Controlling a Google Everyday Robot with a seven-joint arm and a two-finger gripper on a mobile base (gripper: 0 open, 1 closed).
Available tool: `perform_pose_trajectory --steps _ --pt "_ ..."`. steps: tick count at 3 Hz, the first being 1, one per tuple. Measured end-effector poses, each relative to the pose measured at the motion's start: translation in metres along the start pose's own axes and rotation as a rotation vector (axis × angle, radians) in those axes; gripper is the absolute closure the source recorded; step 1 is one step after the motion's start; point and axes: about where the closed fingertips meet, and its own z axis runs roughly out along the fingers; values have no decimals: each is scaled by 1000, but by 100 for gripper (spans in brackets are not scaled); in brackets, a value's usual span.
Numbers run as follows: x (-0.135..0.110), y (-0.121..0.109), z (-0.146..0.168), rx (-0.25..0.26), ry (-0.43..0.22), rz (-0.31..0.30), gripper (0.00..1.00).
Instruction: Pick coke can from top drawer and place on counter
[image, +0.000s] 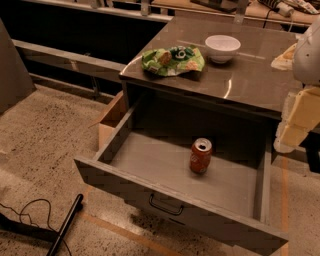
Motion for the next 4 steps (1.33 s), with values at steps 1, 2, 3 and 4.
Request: perform_pose_trajectory --steps 1,2,3,4 --pt "0 0 0 0 0 0 0" --pt "-1 -3 14 13 -70 34 0" --pt "10 10 73 -34 -240 117 0" --pt "-1 13 131 -59 -449 186 0"
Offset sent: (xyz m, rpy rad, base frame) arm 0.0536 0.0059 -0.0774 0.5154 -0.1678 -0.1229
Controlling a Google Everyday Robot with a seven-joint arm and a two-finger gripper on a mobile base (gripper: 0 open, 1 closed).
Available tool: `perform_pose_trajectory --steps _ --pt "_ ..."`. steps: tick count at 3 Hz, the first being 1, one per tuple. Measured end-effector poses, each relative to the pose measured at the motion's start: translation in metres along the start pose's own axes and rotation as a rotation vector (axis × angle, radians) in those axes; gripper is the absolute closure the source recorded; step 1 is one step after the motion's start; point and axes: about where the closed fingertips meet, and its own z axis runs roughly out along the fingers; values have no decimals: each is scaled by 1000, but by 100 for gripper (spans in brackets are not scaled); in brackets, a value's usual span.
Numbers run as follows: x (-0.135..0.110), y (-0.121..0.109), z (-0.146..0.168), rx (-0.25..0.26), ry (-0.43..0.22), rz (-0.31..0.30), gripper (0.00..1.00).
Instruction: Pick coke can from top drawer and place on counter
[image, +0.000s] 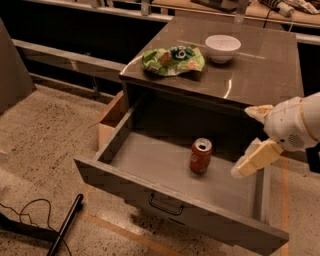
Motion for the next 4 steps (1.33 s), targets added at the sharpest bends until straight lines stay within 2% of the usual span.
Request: perform_pose_trajectory --steps 1,2,3,4 --pt "-5 -30 42 51 -202 44 0" --pt "-4 -62 72 114 -291 80 0" --pt "3 -71 104 116 -321 112 0" --pt "9 -67 129 99 -332 129 0"
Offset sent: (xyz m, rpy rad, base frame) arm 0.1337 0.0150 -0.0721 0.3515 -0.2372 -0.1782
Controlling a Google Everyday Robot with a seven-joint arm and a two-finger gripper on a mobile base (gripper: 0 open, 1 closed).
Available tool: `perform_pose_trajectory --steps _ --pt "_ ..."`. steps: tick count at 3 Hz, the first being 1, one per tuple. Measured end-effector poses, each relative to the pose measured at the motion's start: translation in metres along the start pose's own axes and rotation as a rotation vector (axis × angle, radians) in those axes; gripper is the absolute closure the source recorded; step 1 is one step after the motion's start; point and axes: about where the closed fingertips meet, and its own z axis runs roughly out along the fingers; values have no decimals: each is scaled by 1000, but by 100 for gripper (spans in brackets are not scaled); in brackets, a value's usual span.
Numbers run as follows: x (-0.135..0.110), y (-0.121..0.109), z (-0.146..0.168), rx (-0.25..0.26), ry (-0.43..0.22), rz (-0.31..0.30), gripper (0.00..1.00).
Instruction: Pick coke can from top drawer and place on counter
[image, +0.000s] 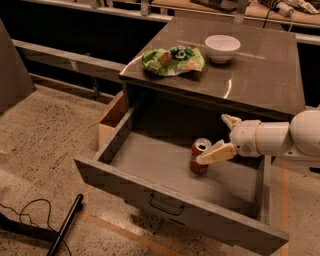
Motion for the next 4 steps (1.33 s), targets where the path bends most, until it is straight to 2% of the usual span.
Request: perform_pose_trajectory --steps 2,4 --pt "16 15 39 -32 3 31 0" --pt "40 12 63 -43 35 76 0"
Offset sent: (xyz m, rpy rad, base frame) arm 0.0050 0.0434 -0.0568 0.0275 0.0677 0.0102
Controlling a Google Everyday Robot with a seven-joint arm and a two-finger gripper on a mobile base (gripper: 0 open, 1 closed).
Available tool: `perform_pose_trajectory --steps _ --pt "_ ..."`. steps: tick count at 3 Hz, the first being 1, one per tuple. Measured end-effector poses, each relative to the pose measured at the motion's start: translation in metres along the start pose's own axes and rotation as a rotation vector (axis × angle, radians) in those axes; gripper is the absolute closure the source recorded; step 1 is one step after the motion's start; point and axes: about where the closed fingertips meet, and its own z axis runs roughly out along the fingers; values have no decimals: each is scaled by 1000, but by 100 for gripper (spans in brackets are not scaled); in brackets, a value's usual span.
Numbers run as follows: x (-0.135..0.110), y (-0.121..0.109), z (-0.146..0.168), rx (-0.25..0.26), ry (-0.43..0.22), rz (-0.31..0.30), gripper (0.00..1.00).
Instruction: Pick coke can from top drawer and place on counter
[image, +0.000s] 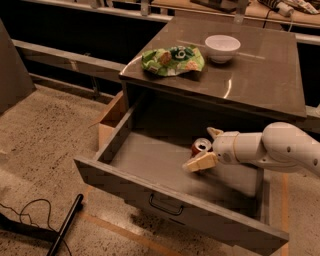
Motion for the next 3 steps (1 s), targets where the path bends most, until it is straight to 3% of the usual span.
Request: perform_pose_trajectory --steps 1,3 --pt "15 -6 0 10 22 19 16" --pt "35 -6 -4 1 44 36 62"
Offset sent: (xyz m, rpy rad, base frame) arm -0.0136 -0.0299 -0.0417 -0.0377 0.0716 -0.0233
